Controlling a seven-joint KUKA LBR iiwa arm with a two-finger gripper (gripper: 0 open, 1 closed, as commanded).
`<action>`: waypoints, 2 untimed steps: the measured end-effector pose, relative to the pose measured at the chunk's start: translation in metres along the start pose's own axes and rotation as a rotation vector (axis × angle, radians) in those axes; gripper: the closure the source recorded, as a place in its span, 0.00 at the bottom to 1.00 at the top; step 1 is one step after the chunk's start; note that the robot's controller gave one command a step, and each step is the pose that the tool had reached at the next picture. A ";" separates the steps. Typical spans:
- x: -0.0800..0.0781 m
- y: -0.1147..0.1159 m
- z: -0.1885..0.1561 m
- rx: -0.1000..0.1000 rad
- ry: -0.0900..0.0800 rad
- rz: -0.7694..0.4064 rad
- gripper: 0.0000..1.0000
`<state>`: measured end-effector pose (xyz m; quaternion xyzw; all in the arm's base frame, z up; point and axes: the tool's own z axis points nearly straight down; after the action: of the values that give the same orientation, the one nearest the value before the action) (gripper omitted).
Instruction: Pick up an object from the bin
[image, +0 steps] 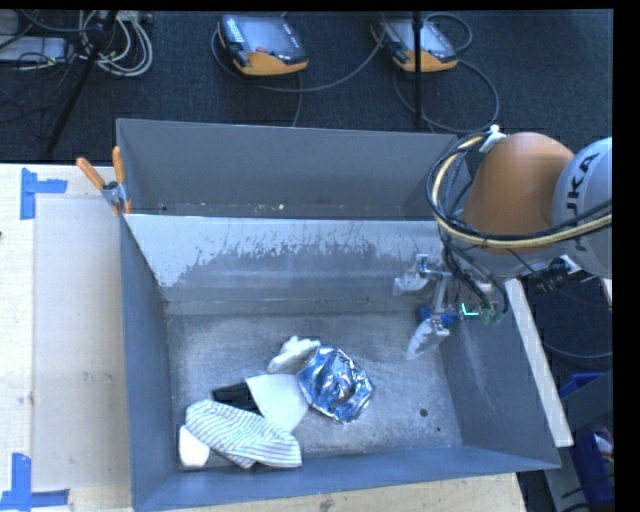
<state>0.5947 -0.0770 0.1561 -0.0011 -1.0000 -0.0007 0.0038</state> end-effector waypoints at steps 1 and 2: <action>-0.002 0.000 -0.004 0.001 -0.007 -0.002 0.00; 0.001 0.057 0.076 0.002 0.000 0.049 1.00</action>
Offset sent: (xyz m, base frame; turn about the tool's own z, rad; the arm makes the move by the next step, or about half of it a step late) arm -0.0048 0.0583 -0.0861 0.0514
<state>0.5928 -0.0198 0.0804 -0.0256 -0.9997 0.0006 0.0038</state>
